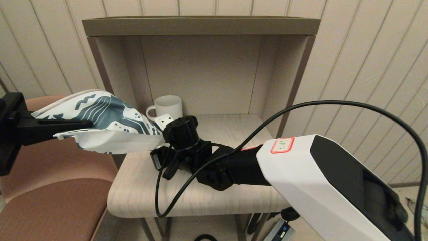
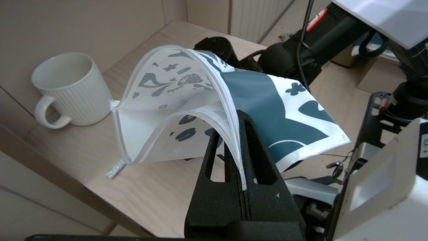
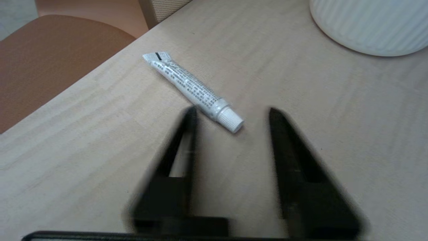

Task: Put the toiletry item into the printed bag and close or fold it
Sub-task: Pick up the toothpaste

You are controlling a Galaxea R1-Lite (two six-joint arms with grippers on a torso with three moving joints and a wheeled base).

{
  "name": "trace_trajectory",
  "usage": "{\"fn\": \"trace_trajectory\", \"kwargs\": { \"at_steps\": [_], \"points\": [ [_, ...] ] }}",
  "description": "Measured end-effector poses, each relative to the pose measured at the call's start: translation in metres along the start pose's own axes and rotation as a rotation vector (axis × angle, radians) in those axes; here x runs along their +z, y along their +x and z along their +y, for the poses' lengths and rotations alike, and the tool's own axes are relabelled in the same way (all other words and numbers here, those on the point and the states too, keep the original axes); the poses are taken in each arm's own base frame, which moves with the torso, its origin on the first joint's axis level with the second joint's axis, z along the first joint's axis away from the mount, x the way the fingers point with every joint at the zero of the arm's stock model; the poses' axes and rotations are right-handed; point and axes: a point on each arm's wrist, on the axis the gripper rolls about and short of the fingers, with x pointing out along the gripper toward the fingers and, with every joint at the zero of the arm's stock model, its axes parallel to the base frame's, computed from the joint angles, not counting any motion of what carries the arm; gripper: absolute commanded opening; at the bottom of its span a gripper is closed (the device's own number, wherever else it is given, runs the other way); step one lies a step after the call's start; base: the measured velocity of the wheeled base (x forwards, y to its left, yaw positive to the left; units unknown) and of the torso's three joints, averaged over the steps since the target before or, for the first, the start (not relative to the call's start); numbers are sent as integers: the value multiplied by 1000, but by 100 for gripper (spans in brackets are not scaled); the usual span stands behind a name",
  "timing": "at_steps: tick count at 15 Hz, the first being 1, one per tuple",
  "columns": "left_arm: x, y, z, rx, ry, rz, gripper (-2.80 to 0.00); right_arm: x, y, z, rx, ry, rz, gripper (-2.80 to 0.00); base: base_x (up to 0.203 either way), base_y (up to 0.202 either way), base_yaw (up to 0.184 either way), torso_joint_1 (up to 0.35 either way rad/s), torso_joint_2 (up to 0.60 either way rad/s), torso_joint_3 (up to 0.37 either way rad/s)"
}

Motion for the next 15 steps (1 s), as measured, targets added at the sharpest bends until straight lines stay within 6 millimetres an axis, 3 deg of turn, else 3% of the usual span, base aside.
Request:
{"fn": "trace_trajectory", "kwargs": {
  "at_steps": [10, 13, 15],
  "points": [
    [-2, 0, 0, -2, -1, -1, -280, 8, -7, -2, -9, 12, -5, -280, 0, 0, 0, 0, 0, 0],
    [-2, 1, -1, -22, -5, -7, -280, 18, -22, -16, -34, 23, -8, -280, 0, 0, 0, 0, 0, 0],
    [-3, 2, 0, -33, -9, -9, -280, 31, -43, -29, -57, 31, -19, -280, 0, 0, 0, 0, 0, 0]
  ]
}}
